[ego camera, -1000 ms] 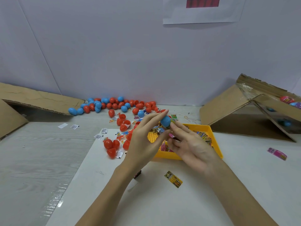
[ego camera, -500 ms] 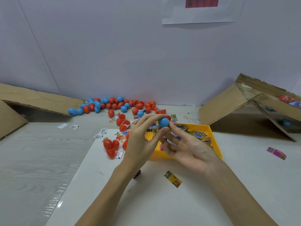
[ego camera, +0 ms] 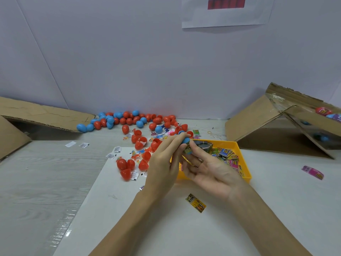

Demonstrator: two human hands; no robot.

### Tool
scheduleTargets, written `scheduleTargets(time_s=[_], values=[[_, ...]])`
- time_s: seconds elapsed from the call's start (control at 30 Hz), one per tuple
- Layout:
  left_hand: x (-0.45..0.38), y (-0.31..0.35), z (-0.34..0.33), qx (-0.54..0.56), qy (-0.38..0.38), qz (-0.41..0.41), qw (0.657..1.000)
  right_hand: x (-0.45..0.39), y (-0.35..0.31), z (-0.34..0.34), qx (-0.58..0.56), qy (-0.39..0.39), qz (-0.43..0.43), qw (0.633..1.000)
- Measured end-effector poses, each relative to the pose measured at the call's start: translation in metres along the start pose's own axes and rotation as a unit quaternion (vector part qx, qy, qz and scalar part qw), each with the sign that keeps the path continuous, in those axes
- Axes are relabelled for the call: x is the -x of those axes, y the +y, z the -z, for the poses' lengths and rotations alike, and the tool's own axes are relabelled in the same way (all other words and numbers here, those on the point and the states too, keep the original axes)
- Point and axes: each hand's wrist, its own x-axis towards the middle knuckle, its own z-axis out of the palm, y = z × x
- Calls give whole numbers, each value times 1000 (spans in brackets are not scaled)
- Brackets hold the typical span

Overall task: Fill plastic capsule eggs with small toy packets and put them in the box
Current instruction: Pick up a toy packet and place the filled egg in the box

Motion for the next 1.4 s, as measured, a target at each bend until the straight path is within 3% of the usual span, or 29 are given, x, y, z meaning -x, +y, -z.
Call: scheduleTargets(time_s=[0.33, 1.0, 1.4], values=[[2, 1, -4, -8, 44, -4, 999, 0, 2, 1, -21, 14, -3, 1000], [7, 4, -7, -35, 75, -26, 996, -2, 5, 4, 45, 7, 28, 999], [-1, 15, -4, 30, 48, 24, 998, -1, 1, 1, 97, 2, 92, 991]])
